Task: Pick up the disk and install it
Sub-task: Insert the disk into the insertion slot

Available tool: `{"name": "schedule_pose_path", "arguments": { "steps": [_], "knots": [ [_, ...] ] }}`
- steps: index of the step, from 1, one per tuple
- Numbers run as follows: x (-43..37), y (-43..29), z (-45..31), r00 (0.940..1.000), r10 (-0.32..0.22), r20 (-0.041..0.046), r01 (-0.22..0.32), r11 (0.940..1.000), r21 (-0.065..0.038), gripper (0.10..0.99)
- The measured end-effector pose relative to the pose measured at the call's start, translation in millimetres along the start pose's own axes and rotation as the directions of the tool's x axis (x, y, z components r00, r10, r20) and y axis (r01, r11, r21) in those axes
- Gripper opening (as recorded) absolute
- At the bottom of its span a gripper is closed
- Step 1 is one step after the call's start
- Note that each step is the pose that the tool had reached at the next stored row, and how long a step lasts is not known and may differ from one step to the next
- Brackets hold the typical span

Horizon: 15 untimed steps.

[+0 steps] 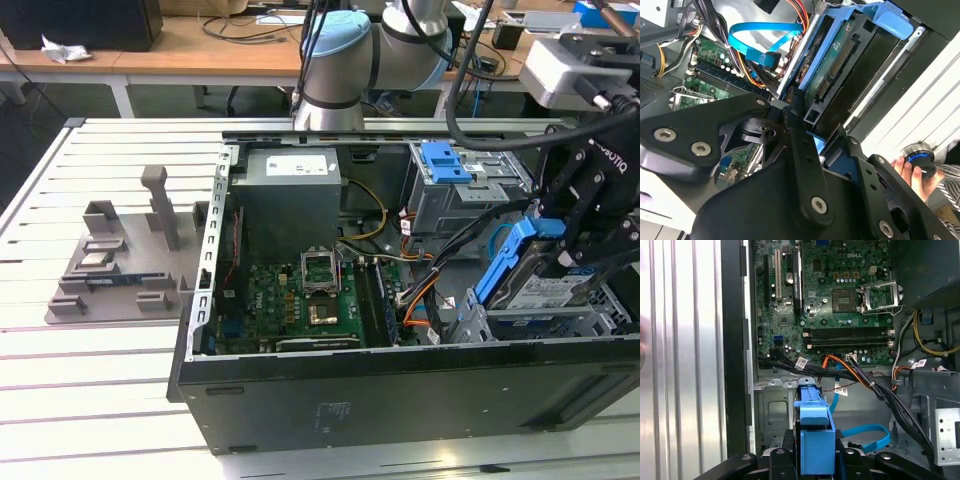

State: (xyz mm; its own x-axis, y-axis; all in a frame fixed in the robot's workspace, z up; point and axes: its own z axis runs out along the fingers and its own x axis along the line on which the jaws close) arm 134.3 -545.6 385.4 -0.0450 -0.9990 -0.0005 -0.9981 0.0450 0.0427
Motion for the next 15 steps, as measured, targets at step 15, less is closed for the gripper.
{"name": "schedule_pose_path", "arguments": {
  "steps": [15],
  "knots": [
    [0.0,-0.1,1.0,1.0,0.0,-0.0001,0.0,1.0,0.0,0.439]
  ]
}}
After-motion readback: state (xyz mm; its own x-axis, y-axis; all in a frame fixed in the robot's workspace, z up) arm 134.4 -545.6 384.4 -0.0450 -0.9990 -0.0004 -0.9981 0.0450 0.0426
